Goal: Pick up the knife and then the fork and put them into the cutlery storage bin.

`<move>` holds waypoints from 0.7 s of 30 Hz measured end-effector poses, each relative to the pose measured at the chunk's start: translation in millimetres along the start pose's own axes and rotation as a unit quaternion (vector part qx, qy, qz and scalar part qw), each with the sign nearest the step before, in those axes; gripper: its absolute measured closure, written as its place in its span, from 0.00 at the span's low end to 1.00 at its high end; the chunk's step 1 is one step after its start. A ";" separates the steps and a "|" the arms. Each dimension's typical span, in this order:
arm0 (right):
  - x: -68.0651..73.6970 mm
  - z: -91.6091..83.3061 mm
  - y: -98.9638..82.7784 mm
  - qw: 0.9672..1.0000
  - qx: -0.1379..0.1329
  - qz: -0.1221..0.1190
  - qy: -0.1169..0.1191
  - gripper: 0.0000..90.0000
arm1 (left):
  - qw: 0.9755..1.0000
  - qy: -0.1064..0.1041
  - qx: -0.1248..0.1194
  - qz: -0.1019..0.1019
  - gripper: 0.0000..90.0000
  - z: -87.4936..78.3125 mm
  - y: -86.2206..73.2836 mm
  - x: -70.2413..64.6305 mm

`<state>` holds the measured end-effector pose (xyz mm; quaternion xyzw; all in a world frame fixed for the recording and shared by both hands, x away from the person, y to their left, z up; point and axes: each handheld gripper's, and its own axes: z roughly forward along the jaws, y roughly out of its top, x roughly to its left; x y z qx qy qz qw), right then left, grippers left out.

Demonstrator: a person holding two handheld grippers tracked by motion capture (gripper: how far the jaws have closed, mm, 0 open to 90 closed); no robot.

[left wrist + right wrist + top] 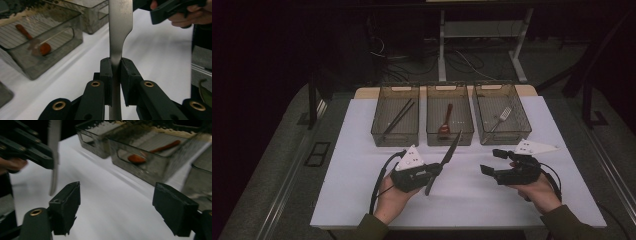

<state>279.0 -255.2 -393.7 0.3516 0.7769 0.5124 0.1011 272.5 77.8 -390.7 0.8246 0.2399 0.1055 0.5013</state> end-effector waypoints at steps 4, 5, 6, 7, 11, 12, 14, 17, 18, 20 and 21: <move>8.2 10.3 13.0 1.000 -0.008 0.009 0.020 0.33 | 1.000 0.009 -0.004 -0.007 0.88 5.8 4.3 1.3; 10.0 13.1 16.5 0.999 -0.013 0.012 0.027 0.35 | 1.000 0.011 -0.005 -0.006 0.88 7.7 5.3 1.6; 12.0 15.8 20.2 0.999 -0.015 0.015 0.033 0.37 | 1.000 0.013 -0.007 -0.008 0.88 9.9 6.3 1.6; 14.2 18.4 23.8 0.999 -0.017 0.017 0.038 0.39 | 1.000 0.014 -0.006 -0.008 0.88 11.9 7.3 2.1; 21.2 29.3 35.2 0.998 -0.025 0.020 0.054 0.46 | 1.000 0.018 -0.011 -0.007 0.88 19.2 11.3 2.3; 22.0 31.5 37.0 0.998 -0.026 0.020 0.056 0.47 | 1.000 0.020 -0.016 -0.012 0.88 21.5 11.9 1.3; 22.6 35.2 40.1 0.997 -0.028 0.024 0.062 0.53 | 1.000 0.022 -0.016 -0.011 0.88 24.2 13.2 0.9; 22.6 39.9 43.8 0.997 -0.029 0.030 0.067 0.59 | 1.000 0.024 -0.018 -0.009 0.88 27.3 14.8 -0.3; 22.7 41.9 44.9 0.997 -0.026 0.031 0.069 0.61 | 0.999 0.025 -0.019 -0.007 0.88 28.0 15.7 -0.9; 23.4 45.9 46.6 0.997 -0.023 0.031 0.072 0.66 | 0.999 0.028 -0.019 -0.003 0.88 28.8 17.3 -1.4; 23.7 48.2 47.5 0.996 -0.022 0.031 0.075 0.68 | 0.999 0.029 -0.022 -0.004 0.88 29.4 18.0 -1.7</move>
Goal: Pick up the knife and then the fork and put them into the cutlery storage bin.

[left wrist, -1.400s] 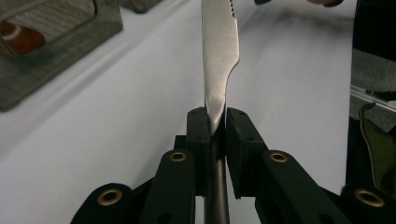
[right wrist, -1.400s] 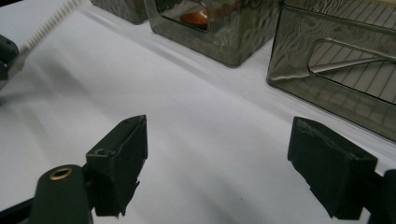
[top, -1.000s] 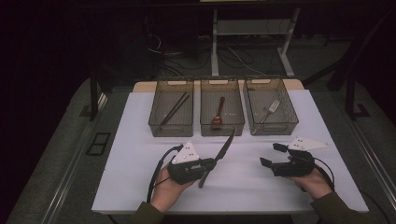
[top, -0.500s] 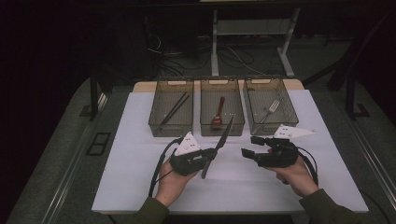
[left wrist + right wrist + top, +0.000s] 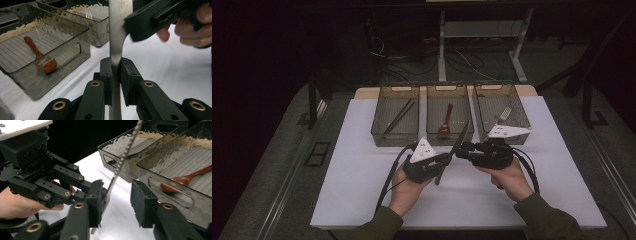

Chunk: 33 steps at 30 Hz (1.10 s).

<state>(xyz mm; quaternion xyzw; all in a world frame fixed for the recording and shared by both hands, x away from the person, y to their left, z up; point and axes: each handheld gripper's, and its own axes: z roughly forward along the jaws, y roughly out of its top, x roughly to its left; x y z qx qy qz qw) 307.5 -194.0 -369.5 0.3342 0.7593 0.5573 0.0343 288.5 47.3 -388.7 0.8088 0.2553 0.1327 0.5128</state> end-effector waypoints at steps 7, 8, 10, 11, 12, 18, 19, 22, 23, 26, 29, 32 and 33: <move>1.9 13.2 5.3 1.000 0.003 0.010 0.010 0.85 | 1.000 0.013 -0.011 0.002 0.88 1.8 2.7 0.1; 1.7 14.5 5.9 1.000 0.002 0.013 0.009 0.87 | 1.000 0.014 -0.012 0.002 0.88 1.6 2.9 0.3; 1.2 16.0 6.7 1.000 -0.001 0.016 0.008 0.89 | 1.000 0.017 -0.015 -0.001 0.88 1.2 2.9 0.5; 1.2 16.9 6.9 1.000 -0.004 0.017 0.007 0.89 | 1.000 0.018 -0.014 -0.001 0.88 0.8 2.9 0.9; 1.6 17.6 7.0 1.000 -0.004 0.018 0.006 0.90 | 1.000 0.018 -0.015 -0.002 0.88 0.8 2.7 1.3; 2.7 19.1 6.6 1.000 -0.007 0.018 0.011 0.96 | 1.000 0.018 -0.015 -0.002 0.88 1.6 2.2 1.7; 2.9 19.1 6.5 1.000 -0.007 0.018 0.010 0.97 | 1.000 0.017 -0.016 -0.001 0.88 1.6 2.3 1.7; 2.7 18.5 6.6 1.000 -0.007 0.020 0.011 0.97 | 1.000 0.014 -0.016 -0.002 0.88 1.6 2.2 2.1; 2.8 18.3 6.6 1.000 -0.006 0.019 0.011 0.97 | 1.000 0.011 -0.017 -0.005 0.88 1.6 2.0 2.7; 2.6 16.9 7.3 1.000 -0.005 0.012 0.005 0.97 | 1.000 0.002 -0.020 -0.005 0.80 -2.3 1.2 4.4; -2.6 11.3 9.2 1.000 -0.011 0.017 -0.003 0.97 | 1.000 -0.009 -0.018 -0.001 0.69 -12.3 -2.9 8.5; -9.3 4.0 11.6 1.000 -0.014 0.012 -0.020 0.97 | 1.000 -0.022 -0.006 0.004 0.59 -23.9 -13.7 15.4; -11.7 1.3 12.4 0.999 -0.012 0.014 -0.026 0.97 | 1.000 -0.024 -0.002 0.005 0.57 -27.2 -17.8 17.3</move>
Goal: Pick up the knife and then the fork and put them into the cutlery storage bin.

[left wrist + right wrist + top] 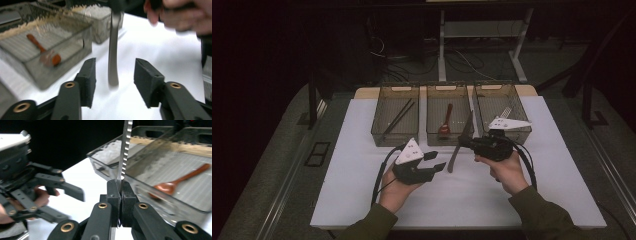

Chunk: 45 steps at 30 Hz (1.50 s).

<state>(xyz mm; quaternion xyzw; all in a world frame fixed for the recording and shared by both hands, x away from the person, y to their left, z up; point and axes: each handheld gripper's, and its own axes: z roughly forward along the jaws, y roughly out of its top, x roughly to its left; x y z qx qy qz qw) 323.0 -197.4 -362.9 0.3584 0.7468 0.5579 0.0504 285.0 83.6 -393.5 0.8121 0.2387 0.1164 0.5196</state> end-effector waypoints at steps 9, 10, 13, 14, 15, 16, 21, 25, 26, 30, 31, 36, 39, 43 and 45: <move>-18.1 -21.3 5.6 0.999 -0.009 -0.005 -0.033 0.97 | 1.000 -0.005 -0.001 -0.008 0.44 -27.2 -21.8 12.2; -19.5 -23.4 6.1 0.999 -0.010 -0.006 -0.035 0.97 | 1.000 -0.004 -0.003 -0.010 0.42 -29.8 -24.3 13.5; -24.0 -29.8 8.2 0.999 -0.011 -0.009 -0.043 0.97 | 1.000 0.004 -0.003 -0.016 0.37 -36.9 -34.9 17.8; -25.4 -32.2 9.3 0.999 -0.009 -0.011 -0.046 0.97 | 1.000 0.005 -0.001 -0.018 0.36 -38.9 -38.4 19.3; -26.9 -34.4 10.3 0.999 -0.008 -0.012 -0.048 0.97 | 1.000 0.008 0.000 -0.019 0.33 -40.7 -41.5 20.4; -28.4 -36.5 11.2 0.999 -0.008 -0.012 -0.051 0.97 | 1.000 0.007 0.000 -0.022 0.31 -43.0 -44.2 21.4; -35.5 -44.8 14.6 0.998 -0.011 -0.015 -0.061 0.97 | 1.000 0.025 0.001 -0.002 0.20 -53.5 -55.9 24.6; -39.2 -48.1 15.8 0.998 -0.011 -0.018 -0.066 0.97 | 0.999 0.030 -0.011 -0.003 0.11 -58.0 -60.9 27.9; -39.9 -49.2 16.5 0.997 -0.010 -0.018 -0.068 0.97 | 0.999 0.033 -0.013 -0.003 0.07 -58.5 -61.3 28.7; -43.3 -56.1 22.4 0.997 -0.013 -0.025 -0.074 0.97 | 0.999 0.023 -0.017 -0.018 0.00 -57.9 -62.1 31.4; -44.5 -58.4 24.6 0.997 -0.014 -0.026 -0.077 0.97 | 0.999 0.023 -0.014 -0.020 0.00 -57.0 -62.3 31.1; -50.8 -71.0 37.7 0.996 -0.028 -0.025 -0.086 0.97 | 0.999 0.021 -0.004 -0.029 0.00 -55.1 -62.1 30.9; -53.8 -77.5 46.2 0.995 -0.031 -0.027 -0.095 0.97 | 0.999 0.024 -0.007 -0.034 0.00 -57.4 -60.2 30.6; -58.1 -86.5 58.5 0.993 -0.038 -0.029 -0.107 0.97 | 0.999 0.019 -0.006 -0.034 0.00 -57.6 -59.9 29.5; -61.3 -89.8 64.5 0.992 -0.038 -0.032 -0.118 0.97 | 0.999 0.016 -0.004 -0.028 0.00 -56.7 -59.6 28.7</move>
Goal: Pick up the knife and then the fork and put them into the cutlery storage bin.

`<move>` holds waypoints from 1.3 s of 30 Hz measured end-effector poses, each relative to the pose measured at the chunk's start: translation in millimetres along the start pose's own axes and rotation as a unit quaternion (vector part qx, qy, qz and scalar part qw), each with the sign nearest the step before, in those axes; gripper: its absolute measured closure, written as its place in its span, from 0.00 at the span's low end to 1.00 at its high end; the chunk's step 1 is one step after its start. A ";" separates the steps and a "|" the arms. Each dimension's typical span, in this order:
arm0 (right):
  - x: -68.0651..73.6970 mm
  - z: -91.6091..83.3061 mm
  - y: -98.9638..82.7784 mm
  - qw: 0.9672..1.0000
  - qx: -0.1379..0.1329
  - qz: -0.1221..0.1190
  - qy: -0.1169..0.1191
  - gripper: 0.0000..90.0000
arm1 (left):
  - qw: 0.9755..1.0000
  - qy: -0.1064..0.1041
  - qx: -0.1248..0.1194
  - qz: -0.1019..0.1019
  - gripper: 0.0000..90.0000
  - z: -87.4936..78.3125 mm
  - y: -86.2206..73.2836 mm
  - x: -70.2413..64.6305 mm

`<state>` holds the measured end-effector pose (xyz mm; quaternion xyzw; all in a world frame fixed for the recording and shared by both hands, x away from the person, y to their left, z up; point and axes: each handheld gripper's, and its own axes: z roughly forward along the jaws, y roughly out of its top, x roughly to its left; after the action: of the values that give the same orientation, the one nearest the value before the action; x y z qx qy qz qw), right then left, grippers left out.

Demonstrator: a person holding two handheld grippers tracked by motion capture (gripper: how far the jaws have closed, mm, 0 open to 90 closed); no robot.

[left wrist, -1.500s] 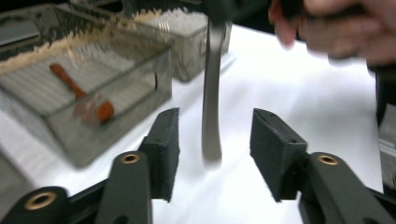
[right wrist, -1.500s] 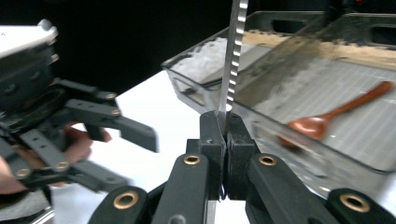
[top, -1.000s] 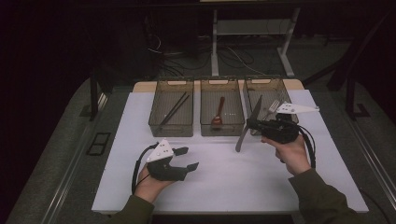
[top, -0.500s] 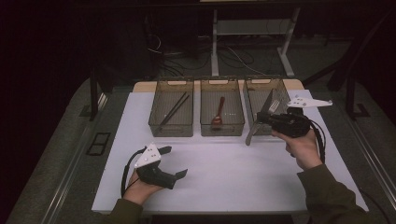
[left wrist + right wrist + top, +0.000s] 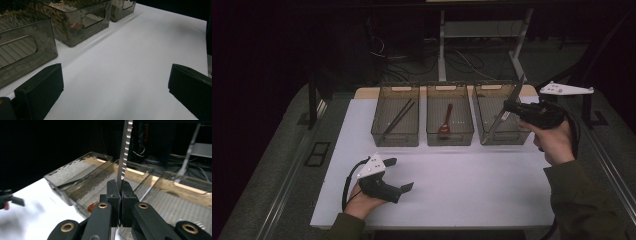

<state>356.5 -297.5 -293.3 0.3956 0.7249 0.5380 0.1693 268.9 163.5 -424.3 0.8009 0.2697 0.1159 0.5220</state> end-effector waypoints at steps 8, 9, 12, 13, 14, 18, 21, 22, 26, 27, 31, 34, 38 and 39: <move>-21.0 -1.9 18.2 0.999 0.001 -0.004 -0.035 0.97 | 1.000 -0.007 0.007 0.002 0.00 2.8 -0.5 -1.3; -23.7 -1.9 20.1 0.999 0.003 -0.004 -0.040 0.97 | 1.000 -0.006 0.008 0.002 0.00 3.1 -0.5 -1.4; -33.5 -0.8 25.5 0.999 0.004 -0.004 -0.053 0.97 | 1.000 -0.009 0.008 -0.001 0.00 3.6 -0.6 -2.0; -37.1 -0.3 27.0 0.998 0.004 -0.002 -0.057 0.97 | 1.000 -0.008 0.008 0.000 0.00 4.0 -0.7 -2.2; -40.3 0.2 28.3 0.998 0.005 0.000 -0.061 0.97 | 1.000 -0.009 0.011 0.001 0.00 4.1 -0.7 -2.2; -53.3 3.7 29.6 0.997 0.013 0.002 -0.077 0.97 | 1.000 -0.013 0.012 0.001 0.00 4.5 -0.8 -2.7; -63.3 7.9 26.8 0.996 0.026 0.000 -0.089 0.97 | 1.000 -0.013 0.013 0.000 0.00 4.9 -1.0 -2.5; -66.5 9.5 25.4 0.995 0.031 0.000 -0.094 0.97 | 1.000 -0.014 0.013 0.000 0.00 5.0 -0.9 -2.6; -78.8 15.2 19.1 0.992 0.057 -0.004 -0.116 0.97 | 1.000 -0.014 0.012 0.000 0.00 5.3 -0.9 -3.2; -81.6 16.1 17.5 0.991 0.064 -0.003 -0.119 0.97 | 1.000 -0.015 0.012 0.000 0.00 5.3 -0.9 -3.2; -91.6 19.9 11.9 0.988 0.083 0.003 -0.128 0.97 | 1.000 -0.014 0.012 0.000 0.00 5.4 -0.8 -3.2; -96.2 23.1 8.5 0.986 0.094 0.004 -0.134 0.97 | 1.000 -0.015 0.012 -0.001 0.00 5.7 -0.6 -3.4; -99.4 28.8 2.7 0.984 0.118 0.004 -0.137 0.97 | 1.000 -0.016 0.012 0.000 0.00 5.4 -0.6 -3.4; -100.3 30.5 1.1 0.982 0.125 0.004 -0.138 0.97 | 1.000 -0.016 0.013 0.000 0.00 5.1 -0.5 -3.2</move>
<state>440.5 -353.5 -321.4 0.4871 0.7546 0.3836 0.2149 268.5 157.9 -426.7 0.8091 0.2629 0.0997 0.5160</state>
